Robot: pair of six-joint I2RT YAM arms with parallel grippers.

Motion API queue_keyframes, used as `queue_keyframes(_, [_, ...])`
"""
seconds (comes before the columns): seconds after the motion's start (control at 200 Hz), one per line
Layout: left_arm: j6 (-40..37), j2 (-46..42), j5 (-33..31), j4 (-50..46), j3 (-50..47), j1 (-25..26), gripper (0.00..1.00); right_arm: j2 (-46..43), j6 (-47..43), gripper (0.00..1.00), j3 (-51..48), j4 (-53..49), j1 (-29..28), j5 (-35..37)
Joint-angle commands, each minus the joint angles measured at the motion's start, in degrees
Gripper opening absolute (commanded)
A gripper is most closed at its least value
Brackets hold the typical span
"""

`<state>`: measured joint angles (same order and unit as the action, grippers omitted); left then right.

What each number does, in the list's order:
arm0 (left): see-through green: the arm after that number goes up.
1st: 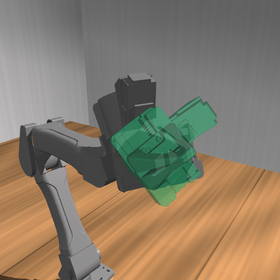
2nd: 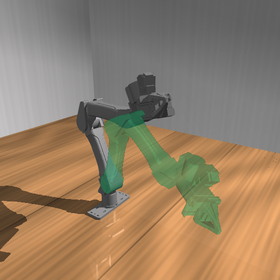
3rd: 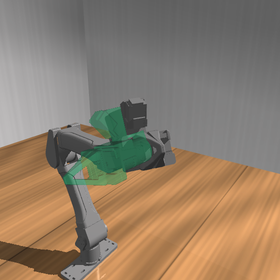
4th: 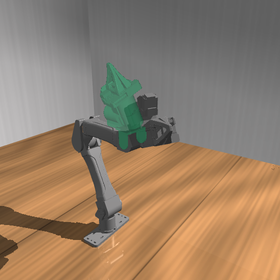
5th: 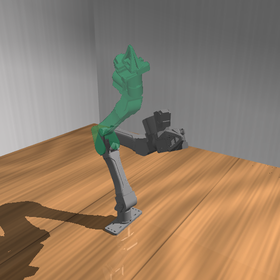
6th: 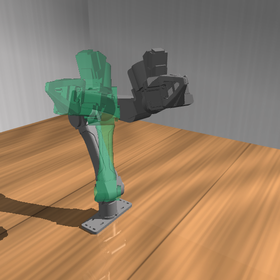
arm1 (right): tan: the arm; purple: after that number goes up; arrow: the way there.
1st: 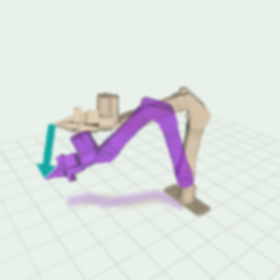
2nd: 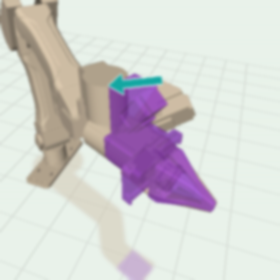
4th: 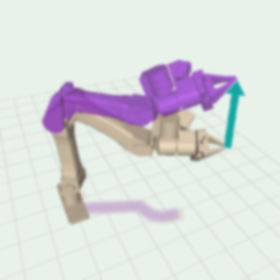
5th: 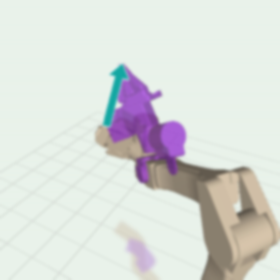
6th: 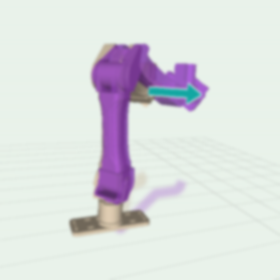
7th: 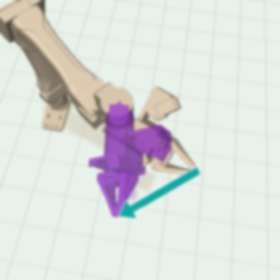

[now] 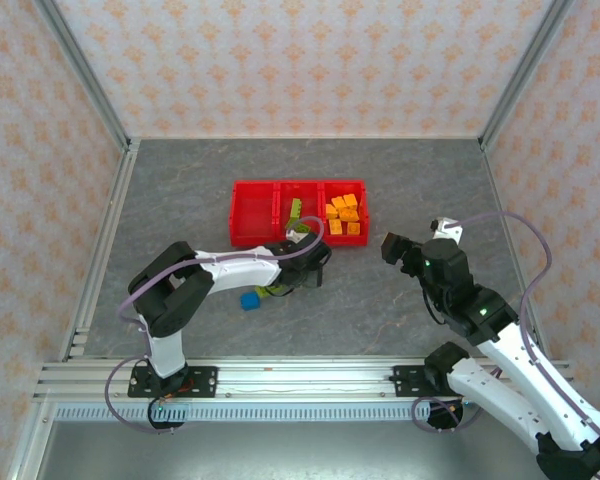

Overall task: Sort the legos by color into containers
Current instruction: Pick up the lego from the center of the table, then place the lego in the container.

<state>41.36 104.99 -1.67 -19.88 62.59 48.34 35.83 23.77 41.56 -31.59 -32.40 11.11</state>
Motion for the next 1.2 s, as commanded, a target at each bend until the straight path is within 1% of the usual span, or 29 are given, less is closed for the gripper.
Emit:
queue_keyframes(0.0, [-1.01, 1.01, 0.18, -0.86, 0.97, 0.49, 0.58, -0.7, -0.83, 1.0, -0.52, 0.66, 0.15, 0.38])
queue_keyframes(0.11, [-1.02, 0.31, 0.11, -0.67, 0.7, 0.54, 0.51, -0.68, -0.82, 1.0, -0.51, 0.66, 0.15, 0.42])
queue_keyframes(0.235, [-0.89, -1.83, -0.09, -0.45, 0.27, 0.73, 0.47, -0.76, -0.9, 1.0, -0.43, 0.66, 0.15, 0.31])
queue_keyframes(0.355, [-0.67, -5.76, -0.54, -0.39, -0.01, 0.79, 0.45, -1.22, -1.01, 1.0, -0.43, 0.73, 0.15, 0.19])
queue_keyframes(0.531, [-2.62, -9.99, -6.5, -6.13, 4.5, 0.43, 0.45, -1.38, -1.01, 1.0, -0.43, 0.74, 0.15, 0.44])
queue_keyframes(0.611, [-5.03, -9.75, -9.21, -8.99, 8.35, -1.47, 0.45, -1.38, -1.01, 1.0, -0.41, 0.74, 0.15, 0.36])
queue_keyframes(0.701, [-7.43, -7.93, -10.09, -11.24, 13.54, -4.87, 0.44, -1.47, -1.01, 1.0, -0.43, 0.75, 0.15, 0.39])
queue_keyframes(0.716, [-8.96, -7.54, -10.25, -11.43, 14.47, -5.41, 0.44, -1.46, -1.01, 1.0, -0.38, 0.74, 0.15, 0.3])
queue_keyframes(0.891, [-13.69, -2.47, -10.72, -11.39, 24.83, -10.52, 0.43, -1.84, -0.91, 1.0, -0.46, 0.66, 0.15, 0.27])
queue_keyframes(1.026, [-15.83, 3.94, -11.07, -13.2, 34.62, -12.85, 0.43, -1.69, -1.09, 1.0, -0.52, 0.83, 0.15, 0.23])
queue_keyframes(1.086, [-16.8, 8.46, -11.3, -13.99, 38.99, -13.54, 0.43, -1.58, -1.08, 1.0, -0.47, 0.85, 0.15, 0.22])
queue_keyframes(1.196, [-17.81, 13.86, -11.64, -14.54, 44.95, -14.52, 0.43, -1.59, -1.09, 1.0, -0.52, 0.79, 0.15, -0.05])
